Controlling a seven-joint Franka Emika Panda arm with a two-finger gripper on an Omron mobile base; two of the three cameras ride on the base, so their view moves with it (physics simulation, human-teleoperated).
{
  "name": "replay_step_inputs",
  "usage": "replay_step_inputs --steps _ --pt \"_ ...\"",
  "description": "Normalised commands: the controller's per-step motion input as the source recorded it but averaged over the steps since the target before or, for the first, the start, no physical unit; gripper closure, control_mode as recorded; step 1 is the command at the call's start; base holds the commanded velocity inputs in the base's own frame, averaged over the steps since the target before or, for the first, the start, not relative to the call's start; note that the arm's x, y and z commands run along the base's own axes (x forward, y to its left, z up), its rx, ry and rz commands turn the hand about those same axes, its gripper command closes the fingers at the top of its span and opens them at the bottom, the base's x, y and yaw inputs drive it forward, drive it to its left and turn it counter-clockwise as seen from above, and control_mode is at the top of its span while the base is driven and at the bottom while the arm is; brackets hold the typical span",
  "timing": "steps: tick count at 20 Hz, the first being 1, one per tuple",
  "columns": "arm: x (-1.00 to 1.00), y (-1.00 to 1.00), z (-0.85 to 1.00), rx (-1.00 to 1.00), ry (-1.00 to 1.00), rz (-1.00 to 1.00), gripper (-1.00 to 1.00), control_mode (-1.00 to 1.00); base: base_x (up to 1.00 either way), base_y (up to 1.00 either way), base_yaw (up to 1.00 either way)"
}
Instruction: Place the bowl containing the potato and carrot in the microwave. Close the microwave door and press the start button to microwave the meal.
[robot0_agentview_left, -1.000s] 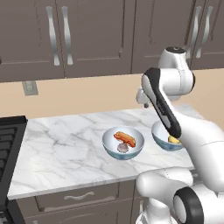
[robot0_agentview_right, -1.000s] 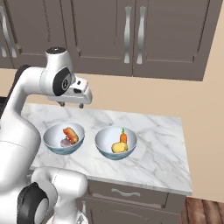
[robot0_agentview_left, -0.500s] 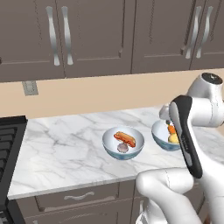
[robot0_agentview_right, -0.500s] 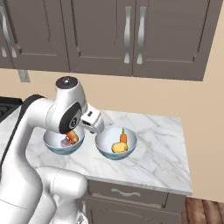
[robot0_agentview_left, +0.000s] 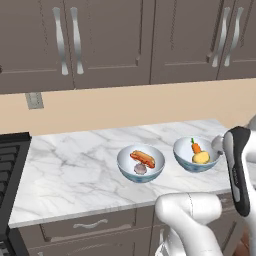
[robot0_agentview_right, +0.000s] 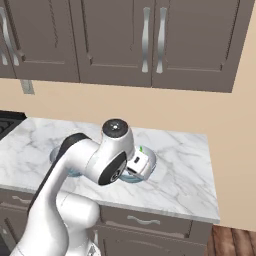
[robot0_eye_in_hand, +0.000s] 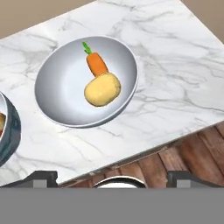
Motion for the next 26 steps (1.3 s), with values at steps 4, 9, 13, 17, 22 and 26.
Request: replay_step_inputs --steps 4,9,13,17,22,26 --pt "0.49 -0.96 -0.41 0.05 0.17 0.0 -1.0 -1.0 0.0 0.0 0.0" --pt "0.78 -0.62 -0.38 0.18 0.06 0.0 -1.0 -1.0 0.0 0.0 0.0" --pt "0.87 -0.06 -0.2 0.18 0.0 0.01 -1.0 -1.0 0.0 0.0 0.0" --pt "0.74 0.0 -0.41 0.14 0.01 0.06 -1.0 -1.0 0.0 0.0 0.0" --pt "0.56 0.0 -0.4 0.09 0.04 0.03 -1.0 -1.0 0.0 0.0 0.0" --pt "0.33 0.0 -0.44 0.02 0.02 0.0 -1.0 -1.0 0.0 0.0 0.0"
